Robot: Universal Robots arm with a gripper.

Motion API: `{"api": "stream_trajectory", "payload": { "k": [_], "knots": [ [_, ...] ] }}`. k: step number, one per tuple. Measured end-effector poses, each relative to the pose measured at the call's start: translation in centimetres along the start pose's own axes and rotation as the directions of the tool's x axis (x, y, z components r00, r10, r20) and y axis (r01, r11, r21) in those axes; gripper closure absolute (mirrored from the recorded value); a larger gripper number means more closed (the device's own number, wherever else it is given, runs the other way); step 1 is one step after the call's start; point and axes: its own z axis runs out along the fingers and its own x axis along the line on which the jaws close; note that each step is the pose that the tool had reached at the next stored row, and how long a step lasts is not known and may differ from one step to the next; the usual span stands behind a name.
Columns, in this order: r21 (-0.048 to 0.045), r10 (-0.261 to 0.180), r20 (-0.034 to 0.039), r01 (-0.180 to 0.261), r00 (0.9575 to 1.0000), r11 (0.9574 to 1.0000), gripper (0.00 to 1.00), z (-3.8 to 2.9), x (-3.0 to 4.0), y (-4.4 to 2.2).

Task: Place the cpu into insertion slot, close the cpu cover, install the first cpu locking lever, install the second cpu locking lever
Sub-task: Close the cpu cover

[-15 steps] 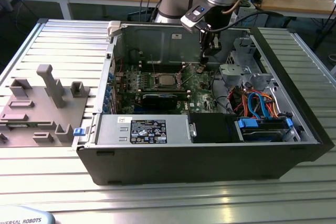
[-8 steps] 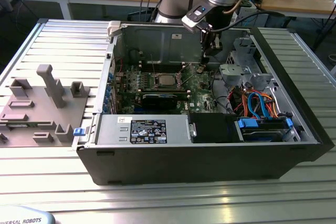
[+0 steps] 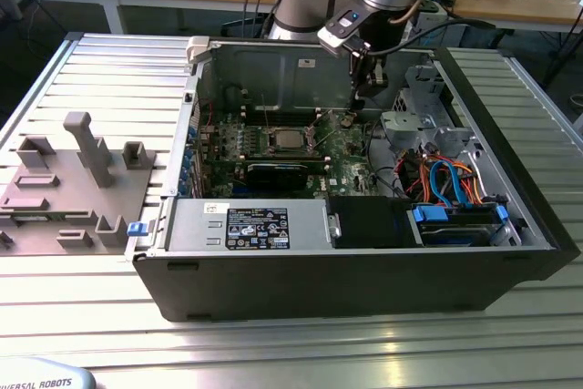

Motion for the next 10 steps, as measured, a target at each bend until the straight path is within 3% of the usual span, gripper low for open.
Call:
{"api": "stream_trajectory", "payload": {
  "k": [10],
  "knots": [
    [0.0000,0.000,0.0002,0.000,1.0000,1.0000,0.89,-0.01,-0.02,0.37]
  ]
}}
